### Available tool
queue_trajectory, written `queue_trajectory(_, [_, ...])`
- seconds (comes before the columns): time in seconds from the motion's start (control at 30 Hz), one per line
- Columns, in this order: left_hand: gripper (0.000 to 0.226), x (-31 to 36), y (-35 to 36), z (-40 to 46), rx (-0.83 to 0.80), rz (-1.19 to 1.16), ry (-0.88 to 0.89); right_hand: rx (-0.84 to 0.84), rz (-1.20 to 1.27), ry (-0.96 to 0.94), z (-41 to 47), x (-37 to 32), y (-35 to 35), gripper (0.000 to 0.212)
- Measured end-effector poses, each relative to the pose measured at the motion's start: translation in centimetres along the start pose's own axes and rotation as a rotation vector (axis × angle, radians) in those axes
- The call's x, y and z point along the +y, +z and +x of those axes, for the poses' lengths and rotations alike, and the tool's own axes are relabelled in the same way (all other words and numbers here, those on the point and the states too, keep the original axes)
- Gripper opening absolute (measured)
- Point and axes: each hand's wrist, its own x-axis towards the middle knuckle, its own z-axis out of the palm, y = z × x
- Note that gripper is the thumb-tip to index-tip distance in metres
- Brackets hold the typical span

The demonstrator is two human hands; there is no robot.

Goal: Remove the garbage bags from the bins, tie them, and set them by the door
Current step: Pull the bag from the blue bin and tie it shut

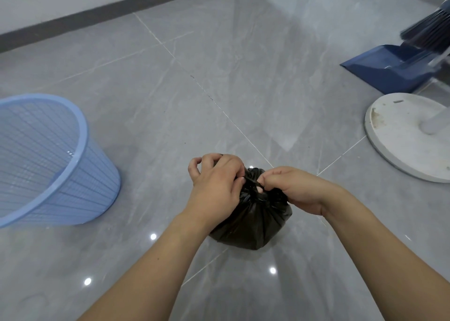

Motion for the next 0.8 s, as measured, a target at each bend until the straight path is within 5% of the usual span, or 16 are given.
queue_trajectory(0.2, [0.016,-0.4,-0.2,-0.4,0.048,-0.008,-0.030,0.142,0.186,0.037,0.7,0.8,0.0,0.025])
queue_trajectory(0.43, [0.034,0.2,1.1,-1.8,-0.037,0.036,0.048,0.216,0.119,0.100,0.9,1.3,0.2,0.022])
queue_trajectory(0.8, [0.014,1.3,1.4,-2.7,0.118,0.059,0.100,0.269,0.339,0.040,1.1,1.3,-0.1,0.026])
